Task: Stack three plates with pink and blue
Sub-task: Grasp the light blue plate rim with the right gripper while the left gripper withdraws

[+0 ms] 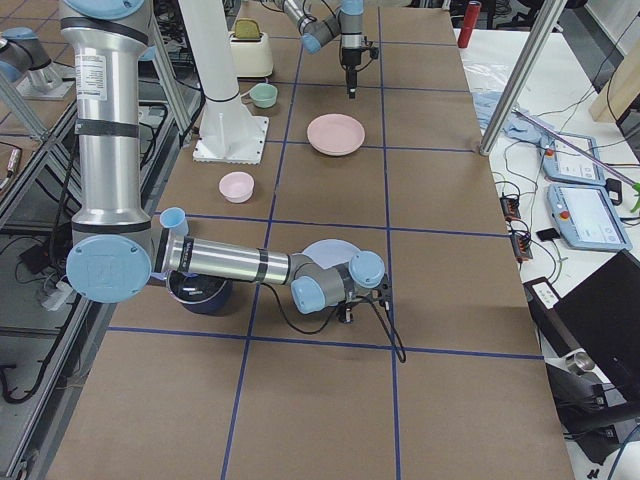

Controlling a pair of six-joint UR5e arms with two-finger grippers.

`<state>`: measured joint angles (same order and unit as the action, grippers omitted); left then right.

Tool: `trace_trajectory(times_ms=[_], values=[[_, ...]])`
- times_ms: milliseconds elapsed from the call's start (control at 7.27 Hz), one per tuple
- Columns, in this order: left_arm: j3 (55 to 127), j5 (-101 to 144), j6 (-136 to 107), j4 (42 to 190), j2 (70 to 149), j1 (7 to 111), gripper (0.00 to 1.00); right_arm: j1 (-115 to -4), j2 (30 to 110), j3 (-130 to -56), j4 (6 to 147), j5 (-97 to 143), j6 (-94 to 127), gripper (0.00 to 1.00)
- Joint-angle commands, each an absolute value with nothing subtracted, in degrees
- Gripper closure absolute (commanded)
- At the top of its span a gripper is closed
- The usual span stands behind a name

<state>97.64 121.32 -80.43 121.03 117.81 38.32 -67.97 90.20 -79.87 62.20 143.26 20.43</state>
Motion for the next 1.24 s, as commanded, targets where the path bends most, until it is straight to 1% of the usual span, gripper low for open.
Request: trace_trajectory(times_ms=[0, 275, 550, 688, 826, 963, 1101], values=[[97.7, 121.3, -80.4, 121.0, 117.9, 38.3, 0.01, -68.2, 90.5, -84.4, 62.1, 146.1, 23.7, 1.0], [98.3, 121.5, -80.4, 121.0, 117.6, 38.5, 0.01, -67.9, 91.6, -91.5, 61.5, 147.6, 35.4, 1.0], [99.2, 121.7, -79.6, 121.1, 116.3, 40.2, 0.01, -65.0, 89.2, -97.2, 61.5, 147.6, 47.3, 1.0], [99.3, 121.8, -79.1, 121.4, 114.8, 40.9, 0.01, -60.2, 84.1, -97.2, 61.3, 146.9, 56.0, 1.0], [98.8, 121.8, -73.7, 121.0, 114.4, 43.4, 0.01, -54.2, 78.0, -97.4, 59.5, 143.5, 66.9, 1.0], [98.5, 121.9, -70.8, 120.9, 113.0, 45.2, 0.01, -47.1, 74.1, -99.6, 57.8, 135.5, 80.1, 1.0], [98.5, 122.0, -69.3, 121.0, 112.3, 46.5, 0.01, -38.8, 69.8, -101.1, 57.7, 127.8, 88.8, 1.0]])
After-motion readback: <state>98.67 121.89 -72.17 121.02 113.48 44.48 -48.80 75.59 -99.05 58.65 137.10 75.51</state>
